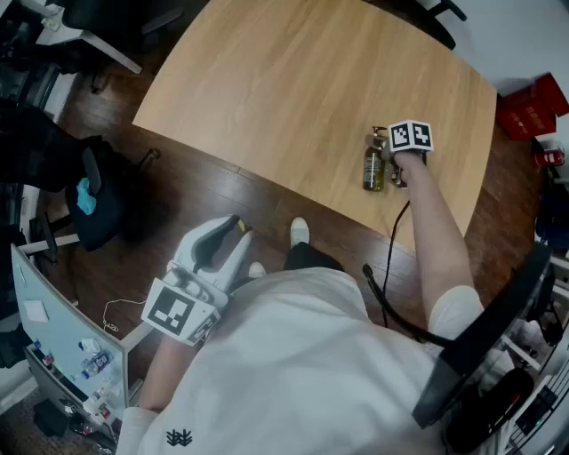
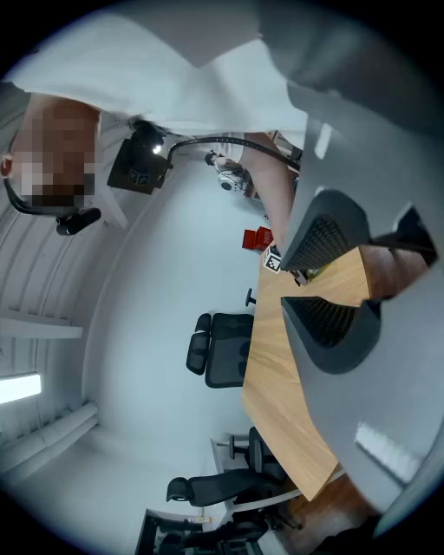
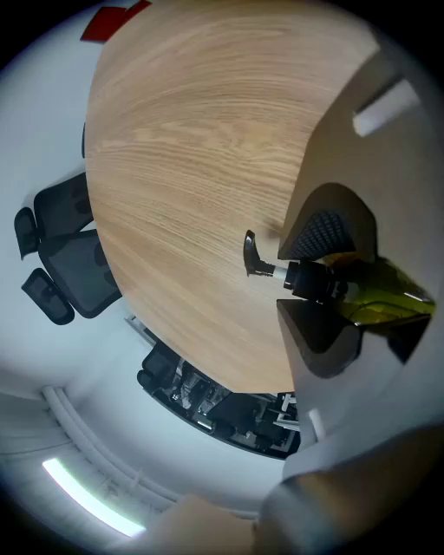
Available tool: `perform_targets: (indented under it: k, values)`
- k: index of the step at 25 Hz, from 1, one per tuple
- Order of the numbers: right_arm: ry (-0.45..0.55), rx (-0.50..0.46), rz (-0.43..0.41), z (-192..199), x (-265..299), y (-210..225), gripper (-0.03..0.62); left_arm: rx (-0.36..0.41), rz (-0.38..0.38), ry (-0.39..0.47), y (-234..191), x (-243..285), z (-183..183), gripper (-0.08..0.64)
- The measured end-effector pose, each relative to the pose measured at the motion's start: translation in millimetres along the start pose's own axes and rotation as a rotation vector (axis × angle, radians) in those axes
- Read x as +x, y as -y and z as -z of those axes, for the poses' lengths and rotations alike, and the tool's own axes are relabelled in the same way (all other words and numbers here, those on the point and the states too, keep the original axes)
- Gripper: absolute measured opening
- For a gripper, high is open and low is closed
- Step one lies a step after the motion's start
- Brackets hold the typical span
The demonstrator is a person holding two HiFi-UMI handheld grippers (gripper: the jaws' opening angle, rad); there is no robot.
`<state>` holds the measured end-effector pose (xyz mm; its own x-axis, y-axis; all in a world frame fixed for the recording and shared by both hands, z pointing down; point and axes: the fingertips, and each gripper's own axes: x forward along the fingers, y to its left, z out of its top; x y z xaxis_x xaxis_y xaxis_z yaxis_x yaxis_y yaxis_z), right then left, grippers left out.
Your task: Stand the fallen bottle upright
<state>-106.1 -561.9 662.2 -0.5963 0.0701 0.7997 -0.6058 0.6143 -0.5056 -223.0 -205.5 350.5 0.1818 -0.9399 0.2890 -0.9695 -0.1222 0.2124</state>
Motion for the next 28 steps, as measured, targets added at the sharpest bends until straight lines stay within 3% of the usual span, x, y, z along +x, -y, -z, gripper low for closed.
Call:
perform_targets:
  k: [5, 10, 15, 20, 25, 28]
  values:
    - [0.136, -0.091, 0.014, -16, -28, -14, 0.138, -0.007, 0.007, 0.016, -5, 5, -10, 0.092]
    - [0.351, -0.346, 0.114, -31, -80, -47, 0.137, -0.001, 0.028, 0.020, -4, 13, -13, 0.091]
    - [0.527, -0.553, 0.234, -14, -112, -74, 0.130, 0.021, 0.077, 0.016, 3, 23, -18, 0.091]
    - [0.627, -0.572, 0.282, 15, -125, -78, 0.131, 0.036, 0.114, 0.007, 15, 26, -19, 0.091]
    - [0.648, -0.642, 0.304, 17, -123, -84, 0.135, 0.038, 0.131, -0.012, 25, 24, -16, 0.091]
    - [0.656, -0.632, 0.311, 18, -122, -84, 0.140, 0.044, 0.136, -0.019, 31, 20, -14, 0.091]
